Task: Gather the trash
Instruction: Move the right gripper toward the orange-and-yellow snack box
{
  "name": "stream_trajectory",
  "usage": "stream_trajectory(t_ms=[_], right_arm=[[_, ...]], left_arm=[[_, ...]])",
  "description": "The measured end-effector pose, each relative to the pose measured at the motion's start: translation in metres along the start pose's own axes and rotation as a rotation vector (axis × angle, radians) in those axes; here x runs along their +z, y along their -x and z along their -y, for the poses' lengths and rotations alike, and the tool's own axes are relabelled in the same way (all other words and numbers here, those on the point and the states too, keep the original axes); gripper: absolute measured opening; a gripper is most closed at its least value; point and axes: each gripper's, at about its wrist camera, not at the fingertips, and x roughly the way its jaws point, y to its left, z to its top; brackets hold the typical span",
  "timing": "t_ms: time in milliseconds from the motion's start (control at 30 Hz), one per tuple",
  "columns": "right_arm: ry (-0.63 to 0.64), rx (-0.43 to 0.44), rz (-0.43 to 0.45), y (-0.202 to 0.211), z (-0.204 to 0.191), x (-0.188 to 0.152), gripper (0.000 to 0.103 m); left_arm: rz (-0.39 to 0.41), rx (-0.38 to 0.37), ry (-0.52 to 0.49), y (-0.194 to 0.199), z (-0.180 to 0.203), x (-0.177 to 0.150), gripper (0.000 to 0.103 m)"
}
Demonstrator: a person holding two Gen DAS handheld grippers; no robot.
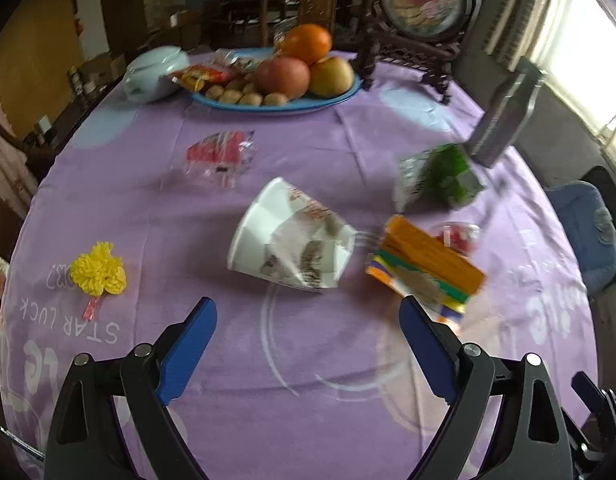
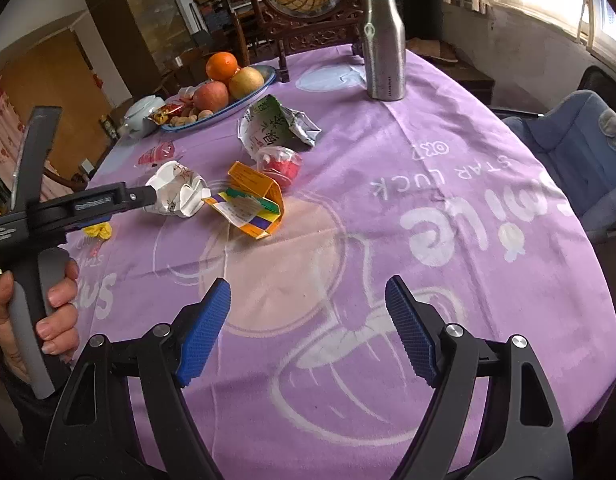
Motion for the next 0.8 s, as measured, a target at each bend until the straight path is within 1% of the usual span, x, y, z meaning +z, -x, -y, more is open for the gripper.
stream_trajectory(t_ms=[100, 200, 333, 500, 633, 800], right_arm=[[0.004, 0.010, -0.006, -0.006, -0.004, 0.005, 0.078], [0.007, 0.022, -0.017, -0.014, -0.007, 0.010, 0.078], [0.026, 0.035, -0.027, -0.027, -0.016, 0.017, 0.079], [0.054, 0.046, -0.047, -0.042, -0.025, 0.020, 0.079], [0.074, 0.053, -0.062, -0.055, -0.031, 0.021, 0.080], [0.083, 0.061, -0.084, -0.069, -0.038, 0.024, 0.080]], left_arm=[[-0.041, 0.017, 0.015, -0.013, -0.005, 0.000, 0.091], [-0.054, 0.028, 0.033, -0.018, -0.010, 0.001, 0.091], [-0.035, 0.050, 0.040, -0.017, -0.016, 0.001, 0.091], [-0.014, 0.075, 0.037, -0.027, -0.023, -0.004, 0.091], [-0.032, 0.051, 0.046, -0.029, -0.027, -0.004, 0.091], [-0.029, 0.053, 0.032, -0.028, -0.025, -0.005, 0.091]])
